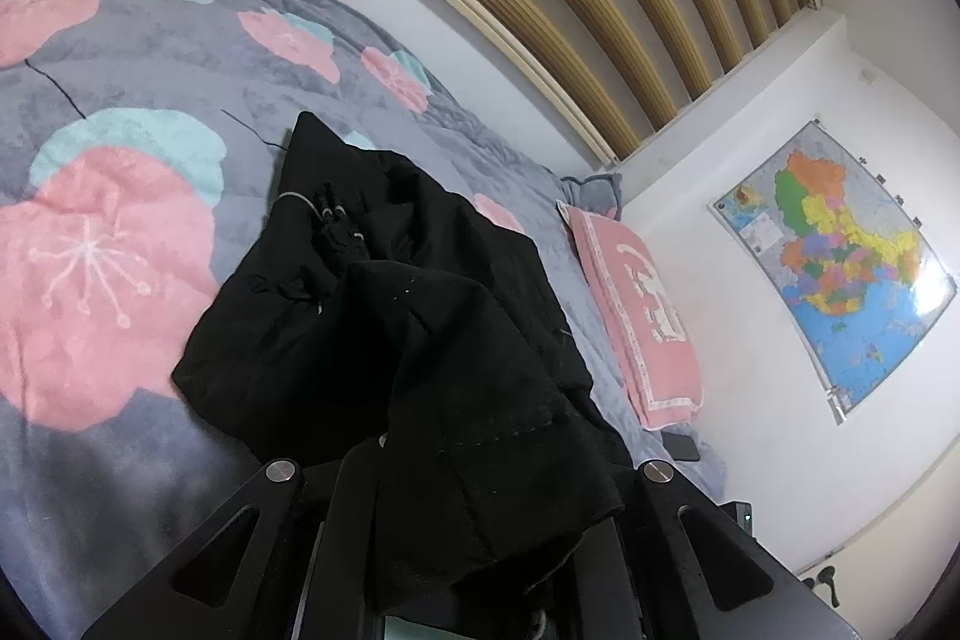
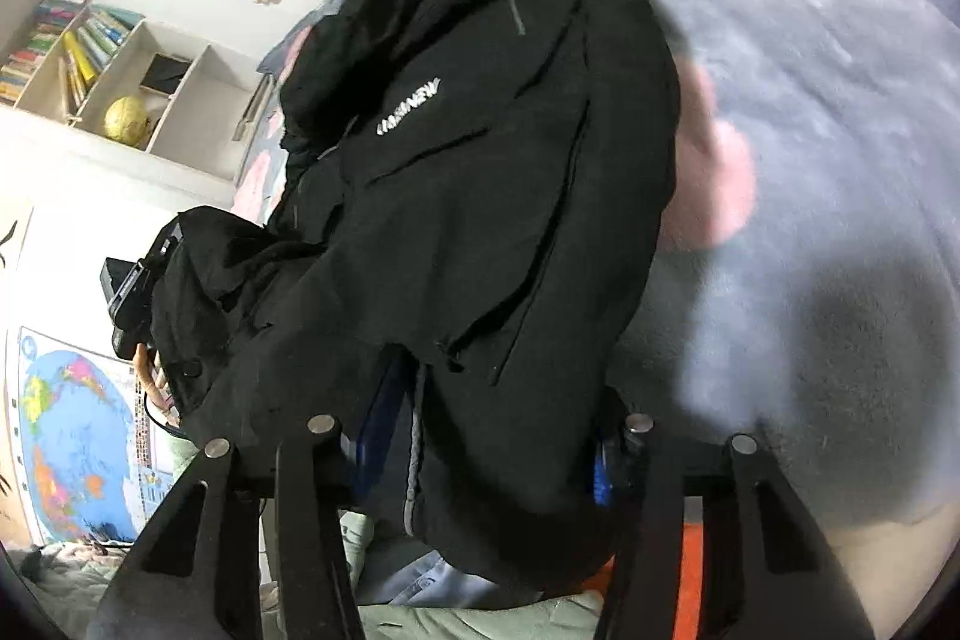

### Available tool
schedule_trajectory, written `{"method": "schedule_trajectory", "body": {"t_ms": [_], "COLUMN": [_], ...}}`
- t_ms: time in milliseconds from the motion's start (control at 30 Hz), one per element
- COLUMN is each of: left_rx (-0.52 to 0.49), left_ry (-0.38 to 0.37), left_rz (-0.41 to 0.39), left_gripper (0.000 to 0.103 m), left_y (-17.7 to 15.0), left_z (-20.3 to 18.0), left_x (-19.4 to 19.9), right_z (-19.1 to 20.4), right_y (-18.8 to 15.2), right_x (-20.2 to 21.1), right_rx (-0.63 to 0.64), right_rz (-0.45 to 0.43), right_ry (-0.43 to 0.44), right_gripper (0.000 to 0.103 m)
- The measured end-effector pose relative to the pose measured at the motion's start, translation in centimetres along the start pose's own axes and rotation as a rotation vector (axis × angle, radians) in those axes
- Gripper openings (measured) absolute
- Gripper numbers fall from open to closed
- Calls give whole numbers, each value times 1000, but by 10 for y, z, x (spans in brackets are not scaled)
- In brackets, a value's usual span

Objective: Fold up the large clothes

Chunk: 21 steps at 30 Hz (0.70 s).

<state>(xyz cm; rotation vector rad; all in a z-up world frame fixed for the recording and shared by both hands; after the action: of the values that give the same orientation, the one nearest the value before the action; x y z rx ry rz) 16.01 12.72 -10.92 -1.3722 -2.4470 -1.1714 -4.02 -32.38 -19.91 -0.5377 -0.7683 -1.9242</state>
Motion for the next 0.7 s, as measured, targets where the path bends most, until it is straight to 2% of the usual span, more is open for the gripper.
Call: {"method": "schedule_trajectory", "body": {"t_ms": [100,200,367,533,700], "left_rx": [6,-4,-53,-80,-37], "left_ry": [-7,-11,-23,-22,7], "left_rz": [1,-15,-75,-175,-230], "left_gripper": [9,9,9,9,9], "left_y": [0,0,18,59,113], "left_z": [2,-5,-30,-49,-43], "left_x": [-1,0,11,17,-6], "right_z": [4,18,57,98,128], "right_y": [3,12,48,111,190], "right_x": [10,24,45,55,56], "right_rx": [0,30,127,211,217], "right_rz": [-37,-92,-171,-237,-300], "right_ry": [16,24,58,105,160], "right_gripper": [50,41,39,39,39]}}
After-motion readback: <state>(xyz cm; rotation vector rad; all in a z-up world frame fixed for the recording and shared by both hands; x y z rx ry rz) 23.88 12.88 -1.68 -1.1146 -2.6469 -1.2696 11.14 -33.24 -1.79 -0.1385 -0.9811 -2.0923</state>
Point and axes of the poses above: each gripper's, at about its wrist camera, not at the fingertips, and x roughly against the way its jaws point, z to its left, y to its top, the point moved 6 cm from there along -x, roughly the way its jaws point, and after that the axes turned 1 degree about y, right-handed, at the moved point
